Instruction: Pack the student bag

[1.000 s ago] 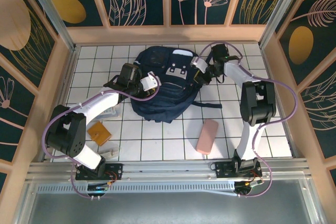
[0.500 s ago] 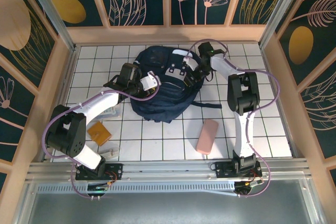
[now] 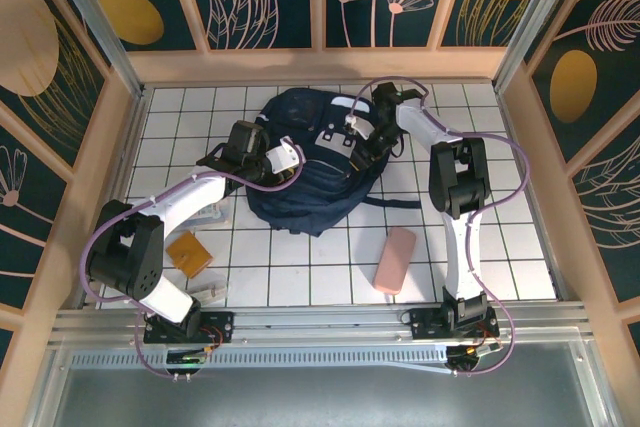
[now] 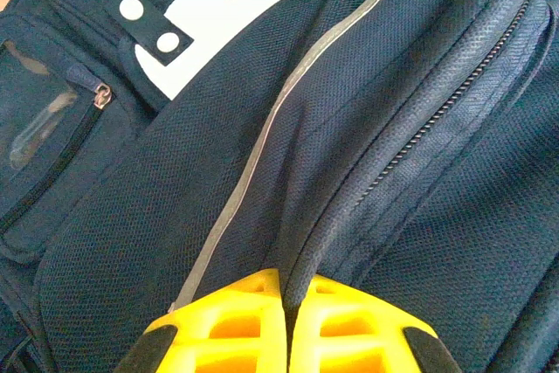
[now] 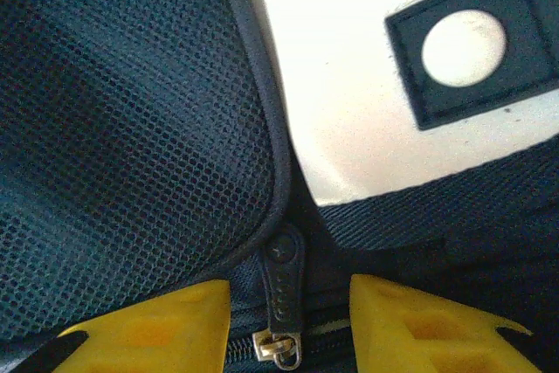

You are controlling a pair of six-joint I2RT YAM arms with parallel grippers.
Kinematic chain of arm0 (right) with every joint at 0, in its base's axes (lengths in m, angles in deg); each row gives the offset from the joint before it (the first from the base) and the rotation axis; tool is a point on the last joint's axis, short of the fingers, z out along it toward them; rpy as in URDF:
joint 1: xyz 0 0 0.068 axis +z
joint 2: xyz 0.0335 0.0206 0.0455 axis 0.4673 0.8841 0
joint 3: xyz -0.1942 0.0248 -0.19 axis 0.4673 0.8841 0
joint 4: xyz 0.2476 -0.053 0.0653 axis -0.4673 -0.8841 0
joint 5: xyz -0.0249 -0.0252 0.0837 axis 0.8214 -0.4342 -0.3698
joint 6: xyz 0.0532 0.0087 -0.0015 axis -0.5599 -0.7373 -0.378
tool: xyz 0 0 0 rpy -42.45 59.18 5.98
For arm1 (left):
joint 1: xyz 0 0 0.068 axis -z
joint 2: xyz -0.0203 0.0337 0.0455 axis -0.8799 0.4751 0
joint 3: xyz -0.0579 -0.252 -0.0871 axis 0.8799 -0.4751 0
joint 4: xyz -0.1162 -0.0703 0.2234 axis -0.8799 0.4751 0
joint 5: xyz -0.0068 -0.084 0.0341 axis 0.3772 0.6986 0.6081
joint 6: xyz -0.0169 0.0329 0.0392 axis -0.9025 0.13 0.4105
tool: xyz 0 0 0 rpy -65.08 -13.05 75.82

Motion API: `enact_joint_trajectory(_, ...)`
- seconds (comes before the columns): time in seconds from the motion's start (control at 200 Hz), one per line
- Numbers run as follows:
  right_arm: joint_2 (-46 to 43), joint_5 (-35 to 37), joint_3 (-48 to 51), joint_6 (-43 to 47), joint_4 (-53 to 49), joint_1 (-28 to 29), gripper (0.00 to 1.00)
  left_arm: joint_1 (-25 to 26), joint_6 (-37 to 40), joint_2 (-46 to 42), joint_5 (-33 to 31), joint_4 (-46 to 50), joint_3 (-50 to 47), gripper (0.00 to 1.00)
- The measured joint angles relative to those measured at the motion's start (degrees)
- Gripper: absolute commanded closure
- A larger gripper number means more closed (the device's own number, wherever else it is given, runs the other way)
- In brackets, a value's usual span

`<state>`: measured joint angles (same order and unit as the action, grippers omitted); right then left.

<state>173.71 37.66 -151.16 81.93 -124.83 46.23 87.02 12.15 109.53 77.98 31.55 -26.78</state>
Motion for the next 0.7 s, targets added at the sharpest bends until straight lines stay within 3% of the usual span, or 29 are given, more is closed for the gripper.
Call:
enact_joint_trajectory(0.165,0.46,0.33,-0.04,2.86,-0.98,0.31,0.56,0.00,0.17,0.00,0.04,0.00,0.00,1.00)
enact_joint_trajectory(0.32,-0.17,6.78,2.23,5.88,1.11,3.34,0.61,0.00,0.20,0.00,-0.07,0.11,0.00,1.00)
enact_joint_trajectory(0.51,-1.84,14.86,4.44,5.57,3.56,6.49,0.83,0.00,0.15,0.00,-0.22,0.17,0.00,1.00)
enact_joint_trajectory(0.616,-3.32,16.33,6.14,4.22,5.31,7.02,1.00,0.00,0.11,0.00,-0.24,0.17,0.00,1.00)
enact_joint_trajectory(0.701,-5.57,16.11,8.76,2.84,7.96,6.69,1.00,0.00,-0.09,0.00,-0.24,0.15,0.00,1.00)
